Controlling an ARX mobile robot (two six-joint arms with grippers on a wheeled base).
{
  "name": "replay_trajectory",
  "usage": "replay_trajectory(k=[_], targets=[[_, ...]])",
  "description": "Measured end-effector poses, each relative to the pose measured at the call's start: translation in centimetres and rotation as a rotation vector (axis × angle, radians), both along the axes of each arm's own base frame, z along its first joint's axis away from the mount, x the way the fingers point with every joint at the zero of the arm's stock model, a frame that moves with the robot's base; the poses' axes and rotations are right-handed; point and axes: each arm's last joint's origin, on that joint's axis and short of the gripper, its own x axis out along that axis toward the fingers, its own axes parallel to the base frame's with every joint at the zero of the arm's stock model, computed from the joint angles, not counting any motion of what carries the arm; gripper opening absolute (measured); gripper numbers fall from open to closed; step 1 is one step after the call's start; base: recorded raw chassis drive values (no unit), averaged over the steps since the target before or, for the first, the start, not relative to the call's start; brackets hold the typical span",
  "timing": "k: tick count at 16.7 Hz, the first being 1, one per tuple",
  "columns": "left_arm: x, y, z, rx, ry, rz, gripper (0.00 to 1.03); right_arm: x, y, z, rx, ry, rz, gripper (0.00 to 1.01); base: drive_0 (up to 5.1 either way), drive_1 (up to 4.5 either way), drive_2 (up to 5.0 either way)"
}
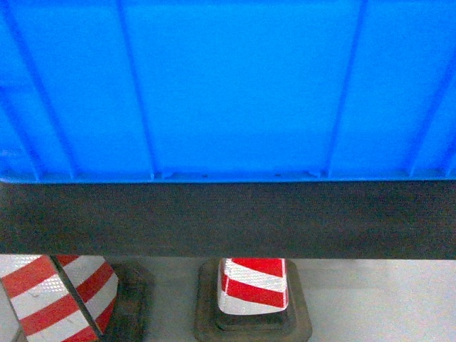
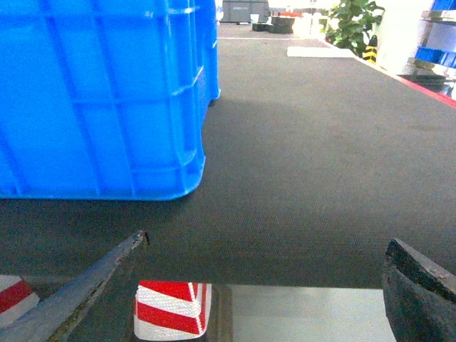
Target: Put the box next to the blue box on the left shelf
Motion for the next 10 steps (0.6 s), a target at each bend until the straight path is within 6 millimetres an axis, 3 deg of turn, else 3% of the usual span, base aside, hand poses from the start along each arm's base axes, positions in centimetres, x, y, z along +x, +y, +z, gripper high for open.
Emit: replay_trajectory(k=[10], targets=[[0.00,0.00,0.05,0.000,-0.005,-0.002,0.98,0.00,0.00,0.01,0.000,-0.002,0.000,0.98,0.0,0.00,0.0]])
